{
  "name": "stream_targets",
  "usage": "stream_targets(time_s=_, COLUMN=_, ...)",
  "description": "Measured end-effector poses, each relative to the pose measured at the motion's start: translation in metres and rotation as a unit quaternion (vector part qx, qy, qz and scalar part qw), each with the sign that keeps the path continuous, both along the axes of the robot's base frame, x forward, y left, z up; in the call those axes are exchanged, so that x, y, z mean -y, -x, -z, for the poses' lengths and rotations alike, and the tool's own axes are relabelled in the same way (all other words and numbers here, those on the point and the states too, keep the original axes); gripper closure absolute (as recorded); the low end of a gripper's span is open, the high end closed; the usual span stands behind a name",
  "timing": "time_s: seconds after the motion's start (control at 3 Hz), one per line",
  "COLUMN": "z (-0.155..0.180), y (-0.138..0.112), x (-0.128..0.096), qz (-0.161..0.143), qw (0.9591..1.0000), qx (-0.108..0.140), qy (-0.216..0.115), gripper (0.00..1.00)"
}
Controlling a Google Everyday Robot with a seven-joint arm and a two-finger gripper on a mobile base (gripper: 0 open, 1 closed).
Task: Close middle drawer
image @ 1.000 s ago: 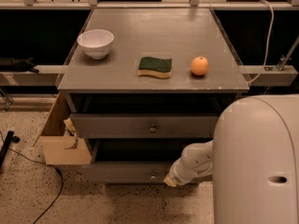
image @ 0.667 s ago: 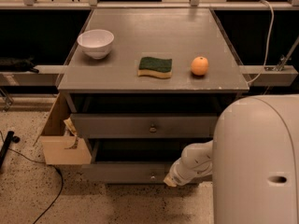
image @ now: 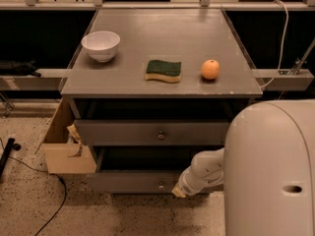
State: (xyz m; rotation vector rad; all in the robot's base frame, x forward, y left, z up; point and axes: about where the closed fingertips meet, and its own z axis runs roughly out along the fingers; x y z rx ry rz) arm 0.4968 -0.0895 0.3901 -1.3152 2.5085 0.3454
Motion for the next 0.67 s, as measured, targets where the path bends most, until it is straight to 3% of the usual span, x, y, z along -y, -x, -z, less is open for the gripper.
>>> stream_targets(time_s=0.33, z=0.0001, y=0.0001, x=-0.0001, qz=0.000, qw=1.0000, qx=0.000, qy=0.000, gripper=0.00)
stream_targets(time_s=0.67, z=0.0001, y=0.0001, x=-0.0001, qz=0.000, qw=1.0000, qx=0.000, qy=0.000, gripper=0.00)
